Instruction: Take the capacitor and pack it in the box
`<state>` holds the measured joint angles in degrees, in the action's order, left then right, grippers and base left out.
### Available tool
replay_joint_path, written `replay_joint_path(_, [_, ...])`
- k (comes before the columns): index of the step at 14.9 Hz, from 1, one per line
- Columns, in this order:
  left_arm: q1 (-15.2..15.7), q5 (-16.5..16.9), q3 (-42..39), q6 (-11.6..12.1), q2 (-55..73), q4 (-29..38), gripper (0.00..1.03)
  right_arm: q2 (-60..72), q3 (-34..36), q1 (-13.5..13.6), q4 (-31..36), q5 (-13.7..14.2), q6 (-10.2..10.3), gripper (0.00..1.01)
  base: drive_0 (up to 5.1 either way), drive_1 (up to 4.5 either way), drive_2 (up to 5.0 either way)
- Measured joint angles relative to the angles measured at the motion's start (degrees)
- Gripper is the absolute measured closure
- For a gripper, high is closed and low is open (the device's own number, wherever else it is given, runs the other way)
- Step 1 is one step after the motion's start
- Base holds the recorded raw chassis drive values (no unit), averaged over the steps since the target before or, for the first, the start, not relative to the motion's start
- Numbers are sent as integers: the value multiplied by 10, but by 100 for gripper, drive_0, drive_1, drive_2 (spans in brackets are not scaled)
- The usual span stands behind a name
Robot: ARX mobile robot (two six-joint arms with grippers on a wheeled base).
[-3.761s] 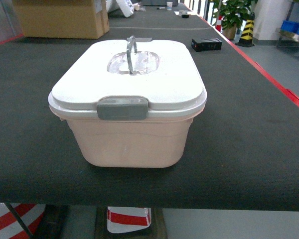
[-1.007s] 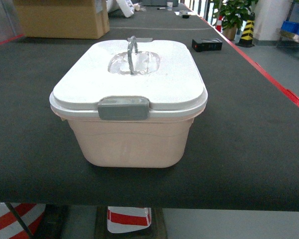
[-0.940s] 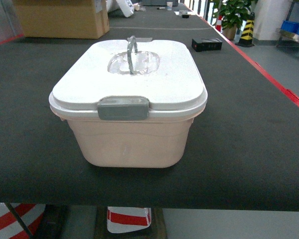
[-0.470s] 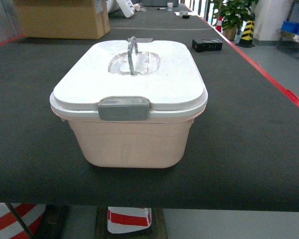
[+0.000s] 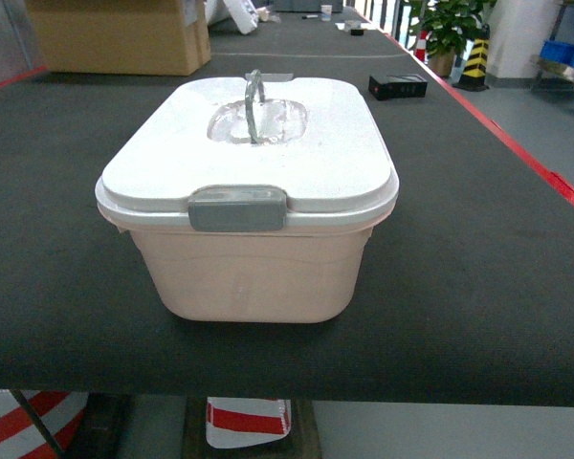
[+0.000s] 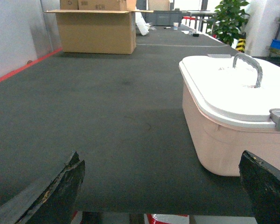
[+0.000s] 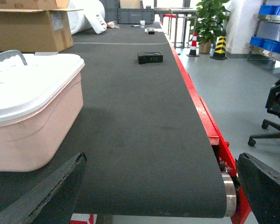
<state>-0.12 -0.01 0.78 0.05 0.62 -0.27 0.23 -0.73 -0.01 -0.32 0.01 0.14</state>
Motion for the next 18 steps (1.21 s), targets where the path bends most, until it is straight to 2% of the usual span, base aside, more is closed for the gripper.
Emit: replay_joint_path(18, [0,0,0,0,0,0,5,0,0,0,0,0,0,3,0,0,0])
